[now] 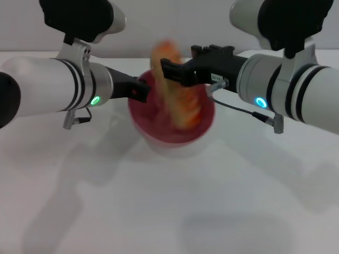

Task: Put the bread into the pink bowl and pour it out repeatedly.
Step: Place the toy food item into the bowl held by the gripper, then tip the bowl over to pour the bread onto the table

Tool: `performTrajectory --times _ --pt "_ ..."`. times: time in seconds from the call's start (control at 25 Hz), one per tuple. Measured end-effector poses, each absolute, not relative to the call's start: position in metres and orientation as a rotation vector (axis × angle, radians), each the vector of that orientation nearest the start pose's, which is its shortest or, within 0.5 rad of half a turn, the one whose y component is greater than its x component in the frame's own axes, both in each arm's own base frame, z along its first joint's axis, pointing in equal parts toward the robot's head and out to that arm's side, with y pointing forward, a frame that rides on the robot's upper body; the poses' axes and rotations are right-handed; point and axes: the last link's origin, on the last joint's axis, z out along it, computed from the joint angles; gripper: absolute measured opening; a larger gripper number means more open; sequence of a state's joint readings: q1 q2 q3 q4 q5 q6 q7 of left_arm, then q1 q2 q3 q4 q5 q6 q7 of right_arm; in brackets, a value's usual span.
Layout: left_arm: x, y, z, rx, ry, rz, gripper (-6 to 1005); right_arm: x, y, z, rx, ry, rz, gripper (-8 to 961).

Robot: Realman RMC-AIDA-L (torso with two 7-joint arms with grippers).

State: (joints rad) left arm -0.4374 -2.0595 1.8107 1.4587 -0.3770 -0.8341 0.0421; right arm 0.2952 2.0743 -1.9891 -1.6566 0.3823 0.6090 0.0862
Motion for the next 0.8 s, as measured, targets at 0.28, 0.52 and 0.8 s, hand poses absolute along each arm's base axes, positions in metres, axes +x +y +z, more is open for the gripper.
performTrajectory --times 0.28,0.52,0.8 --pt "-0.166 0.384 -0.031 -2.174 -0.836 -0.022 51 0.097 0.332 -0.032 -2.198 0.828 0.458 696" --pt "-0.167 0.383 -0.032 -2.203 -0.729 0.005 51 0.163 0.353 0.029 -1.899 0.936 0.344 741" --pt "-0.152 0.376 -0.047 -2.297 -0.506 0.062 50 0.258 0.348 0.079 -1.605 1.137 0.227 740"
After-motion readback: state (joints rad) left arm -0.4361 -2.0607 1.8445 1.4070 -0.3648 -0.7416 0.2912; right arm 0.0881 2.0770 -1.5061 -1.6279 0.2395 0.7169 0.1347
